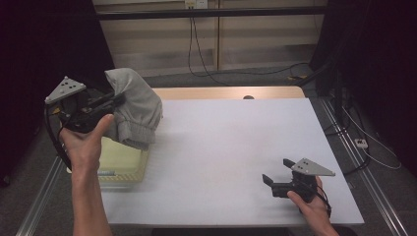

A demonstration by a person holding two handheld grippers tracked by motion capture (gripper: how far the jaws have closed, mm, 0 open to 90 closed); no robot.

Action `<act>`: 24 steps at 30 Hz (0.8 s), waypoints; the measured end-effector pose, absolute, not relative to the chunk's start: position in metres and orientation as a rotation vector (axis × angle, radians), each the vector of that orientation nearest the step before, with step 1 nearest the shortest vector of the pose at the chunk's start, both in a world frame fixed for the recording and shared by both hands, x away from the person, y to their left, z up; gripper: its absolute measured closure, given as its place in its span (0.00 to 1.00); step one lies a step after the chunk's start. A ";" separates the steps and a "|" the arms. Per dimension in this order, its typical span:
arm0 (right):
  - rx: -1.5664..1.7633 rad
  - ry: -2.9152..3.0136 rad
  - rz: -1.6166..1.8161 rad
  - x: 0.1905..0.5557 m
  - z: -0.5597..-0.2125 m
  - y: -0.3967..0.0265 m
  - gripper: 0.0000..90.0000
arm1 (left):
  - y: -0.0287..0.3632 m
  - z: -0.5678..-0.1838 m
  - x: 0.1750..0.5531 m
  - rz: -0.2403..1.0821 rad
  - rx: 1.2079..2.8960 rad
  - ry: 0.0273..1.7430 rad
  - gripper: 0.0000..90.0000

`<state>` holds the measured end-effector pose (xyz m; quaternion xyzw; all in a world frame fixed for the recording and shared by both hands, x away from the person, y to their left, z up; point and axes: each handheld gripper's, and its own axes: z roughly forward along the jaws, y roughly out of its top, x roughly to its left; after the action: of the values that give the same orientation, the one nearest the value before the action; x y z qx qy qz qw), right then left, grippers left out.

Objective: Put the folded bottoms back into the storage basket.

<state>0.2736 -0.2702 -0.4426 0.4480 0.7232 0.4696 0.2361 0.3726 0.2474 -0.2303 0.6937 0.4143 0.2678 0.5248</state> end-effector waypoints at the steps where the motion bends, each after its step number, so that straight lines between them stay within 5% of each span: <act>1: 1.229 1.983 1.289 0.273 -0.442 -0.270 0.06 | 0.249 -0.230 0.372 0.643 1.652 0.995 0.87; 24: 1.230 1.985 1.289 0.274 -0.443 -0.270 0.06 | 0.275 -0.247 0.387 0.608 1.678 1.076 0.87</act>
<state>0.2738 -0.2700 -0.4427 0.4481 0.7234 0.4696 0.2352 0.3866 0.2748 -0.2471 0.6952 0.4459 0.2517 0.5044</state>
